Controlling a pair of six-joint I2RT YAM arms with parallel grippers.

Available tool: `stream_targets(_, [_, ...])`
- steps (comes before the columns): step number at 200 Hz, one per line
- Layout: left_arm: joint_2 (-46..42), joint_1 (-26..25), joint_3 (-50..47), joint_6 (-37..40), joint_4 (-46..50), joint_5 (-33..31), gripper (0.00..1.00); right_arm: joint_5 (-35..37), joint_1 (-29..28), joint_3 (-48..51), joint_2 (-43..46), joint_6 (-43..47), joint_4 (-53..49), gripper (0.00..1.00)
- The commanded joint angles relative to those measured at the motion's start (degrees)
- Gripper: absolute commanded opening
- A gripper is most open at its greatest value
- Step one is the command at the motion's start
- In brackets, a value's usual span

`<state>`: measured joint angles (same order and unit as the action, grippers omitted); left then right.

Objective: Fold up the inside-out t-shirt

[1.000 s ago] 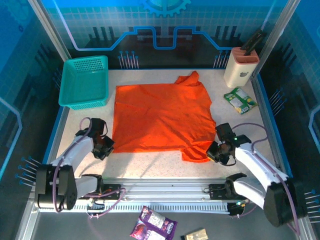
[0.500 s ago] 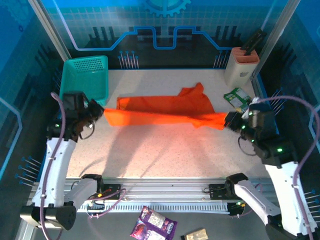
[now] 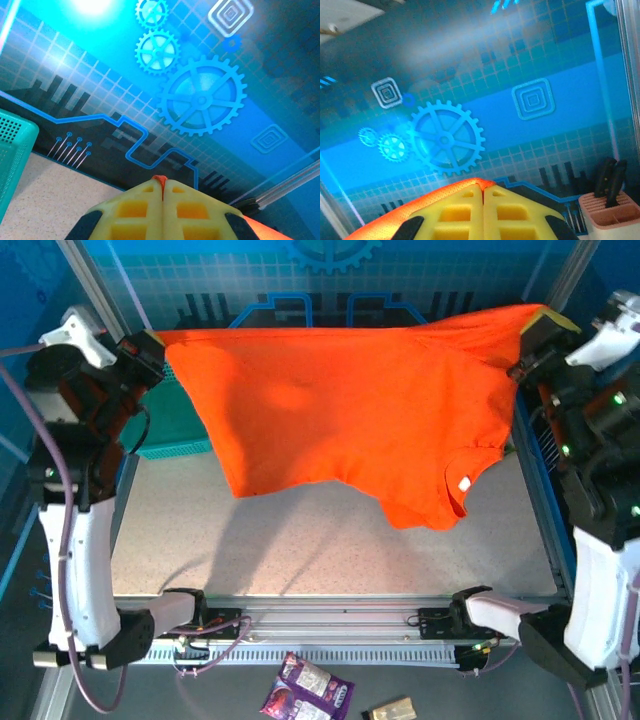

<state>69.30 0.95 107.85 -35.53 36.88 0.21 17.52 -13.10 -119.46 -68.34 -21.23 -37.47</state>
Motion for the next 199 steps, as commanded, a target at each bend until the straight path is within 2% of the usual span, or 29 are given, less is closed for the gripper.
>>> stream_targets(1, [7.33,0.28,-1.63,1.60,-2.92,-1.03,0.00,2.59,2.78,3.34,-5.73,1.70,4.87,0.00])
stream_targets(28, [15.76,0.63,5.57,0.18,-6.47,2.39,0.00,-4.14,8.63,2.00,-12.76,-2.77,10.16,0.00])
stream_targets(82, [31.95,1.45,34.93,-2.74,-2.67,8.31,0.00,-12.58,14.76,-14.38,-23.46,-9.30,12.24,0.00])
stream_targets(103, [33.49,2.23,38.94,-3.91,-2.60,9.65,0.00,-14.69,16.25,-15.95,-23.14,-10.28,12.30,0.00])
stream_targets(120, [32.46,2.89,38.31,-3.90,-1.66,10.61,0.00,-18.04,17.85,-12.05,-20.20,-11.68,13.00,0.00])
stream_targets(134, [30.27,3.31,35.22,-2.70,-0.13,11.73,0.00,-20.72,18.61,-4.37,-15.37,-12.16,14.36,0.00])
stream_targets(148, [25.86,3.49,27.77,-1.24,0.05,12.65,0.00,-22.54,19.27,5.75,-9.27,-12.77,14.53,0.00])
stream_targets(199, [1.23,3.53,-22.43,3.10,-2.37,16.29,0.00,-30.92,20.23,49.13,15.55,-15.33,6.19,0.00])
